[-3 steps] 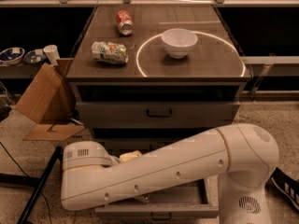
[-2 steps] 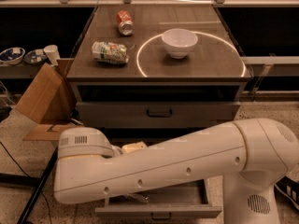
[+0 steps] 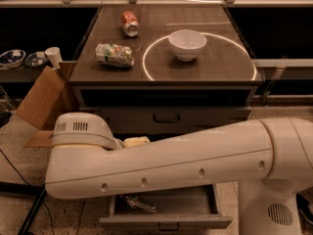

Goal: Place water bottle into bottom drawer

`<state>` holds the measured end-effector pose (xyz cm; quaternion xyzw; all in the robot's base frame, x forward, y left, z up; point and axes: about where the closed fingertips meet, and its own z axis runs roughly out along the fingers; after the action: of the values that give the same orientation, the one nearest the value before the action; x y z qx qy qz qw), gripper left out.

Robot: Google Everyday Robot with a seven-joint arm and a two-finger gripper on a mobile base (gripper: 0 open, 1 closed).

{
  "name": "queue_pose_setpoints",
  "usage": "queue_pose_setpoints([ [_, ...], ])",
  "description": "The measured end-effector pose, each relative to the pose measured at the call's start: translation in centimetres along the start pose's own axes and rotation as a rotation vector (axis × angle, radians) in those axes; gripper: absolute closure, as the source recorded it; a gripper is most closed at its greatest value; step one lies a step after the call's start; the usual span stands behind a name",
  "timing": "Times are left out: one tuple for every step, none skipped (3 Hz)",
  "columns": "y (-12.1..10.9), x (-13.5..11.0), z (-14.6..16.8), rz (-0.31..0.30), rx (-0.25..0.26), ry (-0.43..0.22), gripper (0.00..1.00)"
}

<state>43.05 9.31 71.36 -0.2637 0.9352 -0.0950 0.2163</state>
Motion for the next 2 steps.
queue_pose_setpoints([
  [-0.3, -1.3, -0.5, -0.007, 0.01, -0.031, 0.0],
  [-2.5, -3.1, -3.6, -0.016, 0.073, -0.079, 0.0],
])
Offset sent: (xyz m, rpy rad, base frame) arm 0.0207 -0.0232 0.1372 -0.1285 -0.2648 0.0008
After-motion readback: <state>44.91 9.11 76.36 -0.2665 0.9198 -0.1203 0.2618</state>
